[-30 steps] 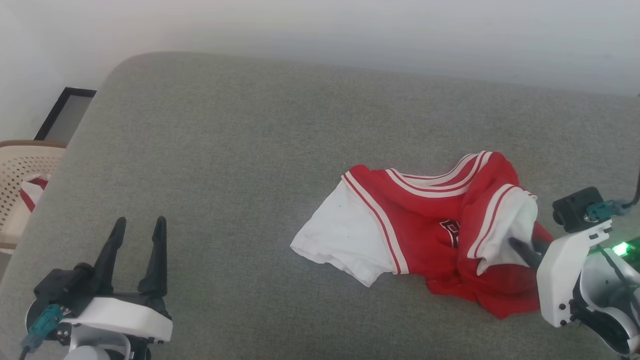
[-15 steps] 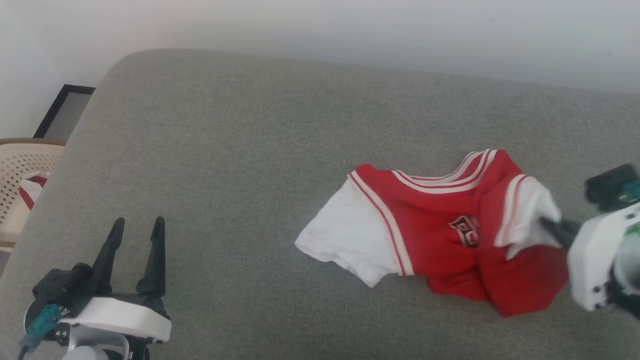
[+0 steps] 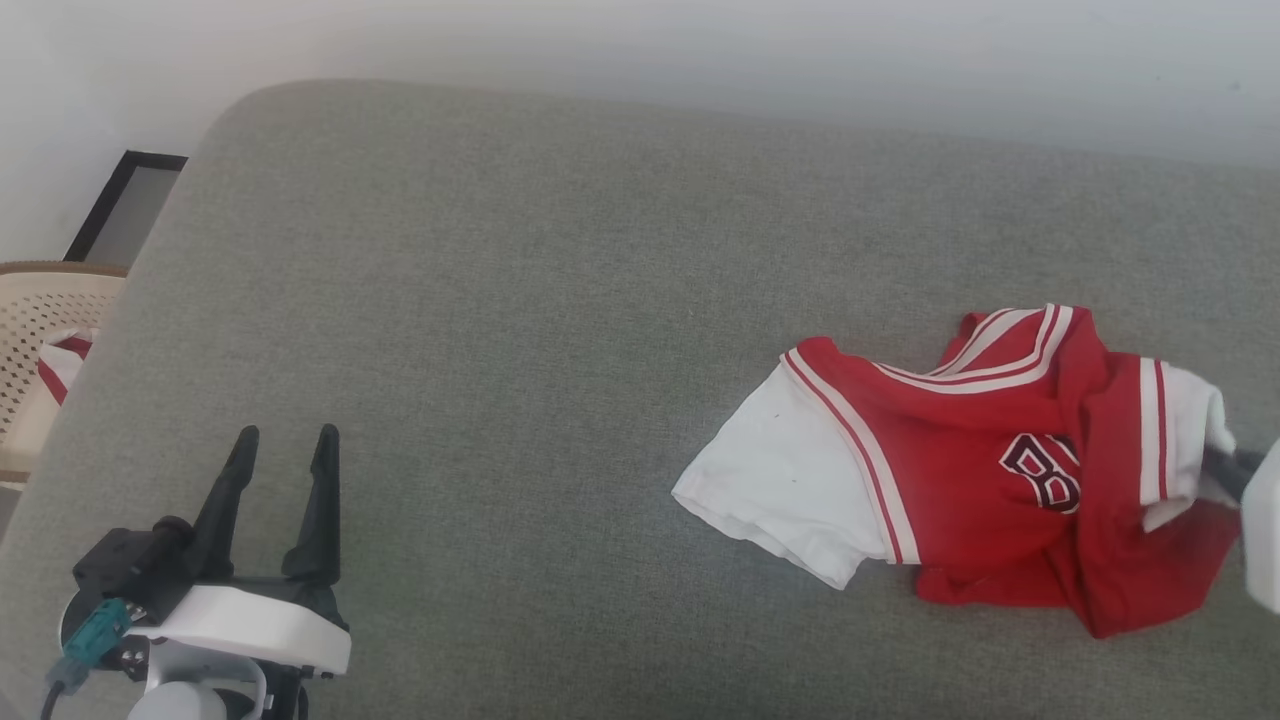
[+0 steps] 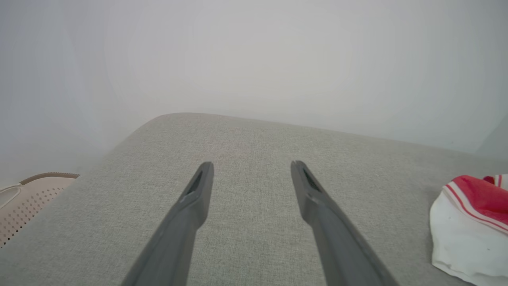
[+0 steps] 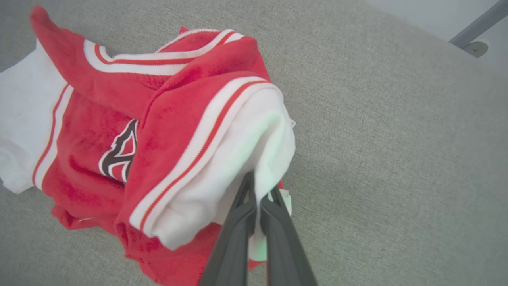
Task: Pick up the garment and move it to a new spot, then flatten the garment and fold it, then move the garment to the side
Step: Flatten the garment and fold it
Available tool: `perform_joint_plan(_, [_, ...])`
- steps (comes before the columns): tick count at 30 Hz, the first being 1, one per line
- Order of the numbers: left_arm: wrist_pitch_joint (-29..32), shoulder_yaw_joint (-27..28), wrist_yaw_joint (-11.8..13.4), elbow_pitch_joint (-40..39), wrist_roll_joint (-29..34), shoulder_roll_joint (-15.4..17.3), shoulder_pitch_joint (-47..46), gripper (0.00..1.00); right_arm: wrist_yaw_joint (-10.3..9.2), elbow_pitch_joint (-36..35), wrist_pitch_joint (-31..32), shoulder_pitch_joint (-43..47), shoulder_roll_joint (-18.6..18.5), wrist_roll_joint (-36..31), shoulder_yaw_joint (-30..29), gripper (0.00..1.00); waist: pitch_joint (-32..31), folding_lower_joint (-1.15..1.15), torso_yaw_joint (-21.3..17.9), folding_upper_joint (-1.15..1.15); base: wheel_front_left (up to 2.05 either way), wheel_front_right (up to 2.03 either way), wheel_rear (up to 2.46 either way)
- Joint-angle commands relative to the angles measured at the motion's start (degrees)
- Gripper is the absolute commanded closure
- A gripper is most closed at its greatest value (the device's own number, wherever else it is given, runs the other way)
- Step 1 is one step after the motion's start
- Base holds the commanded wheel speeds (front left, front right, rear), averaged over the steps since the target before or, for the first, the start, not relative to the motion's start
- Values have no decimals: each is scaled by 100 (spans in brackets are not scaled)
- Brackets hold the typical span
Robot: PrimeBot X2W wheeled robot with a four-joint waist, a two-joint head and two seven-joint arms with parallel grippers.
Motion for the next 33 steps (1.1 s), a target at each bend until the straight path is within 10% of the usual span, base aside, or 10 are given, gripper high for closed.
perform_joint_plan(1, [-26, -13, -8, 10, -40, -8, -76, 0, -6, 70, -107, 59, 63, 47, 78, 86, 13, 0, 0, 0, 0, 0, 0])
perform_joint_plan(2, [-26, -27, -8, 11, -30, 0, -85, 0, -6, 118, -170, 59, 63, 46, 113, 64, 24, 0, -1, 0, 0, 0, 0])
perform_joint_plan(3, [-26, -38, -8, 13, -26, 4, -91, 0, -7, 159, -239, 52, 87, 85, 137, 14, 33, 0, -6, 0, 0, 0, 0])
perform_joint_plan(4, [-26, -46, -8, 15, -27, 7, -101, 0, -7, 190, -291, 41, 86, 95, 162, 0, 39, 0, -12, 0, 0, 0, 0])
perform_joint_plan(21, [-26, 238, -9, -124, 99, 55, 124, 0, -7, -270, -1639, 326, 648, -185, -279, 0, -149, 0, -505, 0, 0, 0, 0])
perform_joint_plan(33, [-26, 484, -9, -289, 191, 30, 366, 0, -4, -358, -3671, 793, 1538, -1033, -728, 0, -349, 0, -1027, 0, 0, 0, 0])
